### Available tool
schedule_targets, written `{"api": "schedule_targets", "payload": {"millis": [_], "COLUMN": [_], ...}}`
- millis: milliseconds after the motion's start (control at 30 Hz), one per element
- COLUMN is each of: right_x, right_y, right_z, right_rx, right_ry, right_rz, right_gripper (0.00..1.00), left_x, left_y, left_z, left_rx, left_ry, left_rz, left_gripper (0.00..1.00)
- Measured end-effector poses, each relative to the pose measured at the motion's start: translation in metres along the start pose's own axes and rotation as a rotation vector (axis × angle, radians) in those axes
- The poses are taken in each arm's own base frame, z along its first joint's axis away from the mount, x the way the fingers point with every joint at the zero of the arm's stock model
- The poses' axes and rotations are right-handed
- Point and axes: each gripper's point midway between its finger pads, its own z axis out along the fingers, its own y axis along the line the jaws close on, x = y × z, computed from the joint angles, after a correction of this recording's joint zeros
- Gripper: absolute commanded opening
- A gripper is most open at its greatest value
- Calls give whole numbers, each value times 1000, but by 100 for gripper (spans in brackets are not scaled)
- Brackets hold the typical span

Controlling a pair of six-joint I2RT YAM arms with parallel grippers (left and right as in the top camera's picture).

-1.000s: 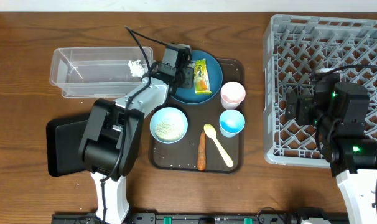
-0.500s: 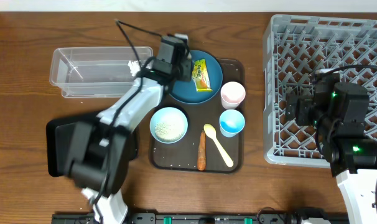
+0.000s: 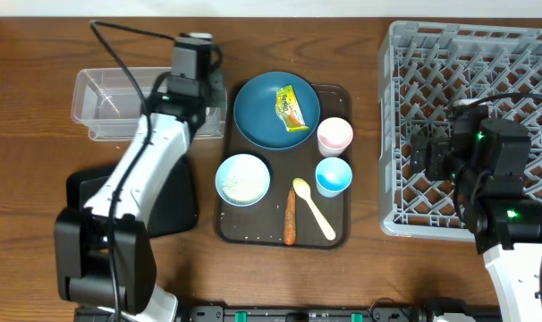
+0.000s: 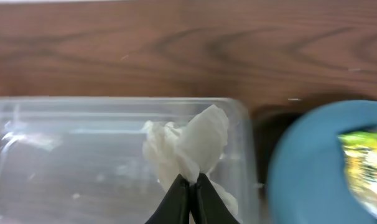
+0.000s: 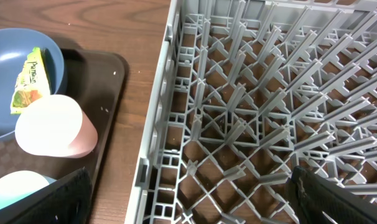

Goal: Sort waste into correct bins and load items into the dishwasher rack
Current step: 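Move the tissue with the left gripper and release it into the clear bin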

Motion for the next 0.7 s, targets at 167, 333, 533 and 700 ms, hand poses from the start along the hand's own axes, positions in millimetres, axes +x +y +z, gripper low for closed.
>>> {"api": "schedule_targets", "payload": {"millis": [167,333,533,700], "right_x": [0,0,0,0], "right_y": [0,0,0,0], "right_z": [0,0,0,0], "right_rx": [0,0,0,0], "right_ry": [0,0,0,0], "right_rz": [0,0,0,0], "right_gripper": [99,99,99,99], "left_x": [7,9,18,33], "left_y": [20,0,-64,-114], "left_z": [9,8,-4,-12], "left_rx": [-42,47,268,377], "left_ry": [28,38,64,92], "left_rz": [-33,-42,10,69], "left_gripper": [55,61,61,62]}}
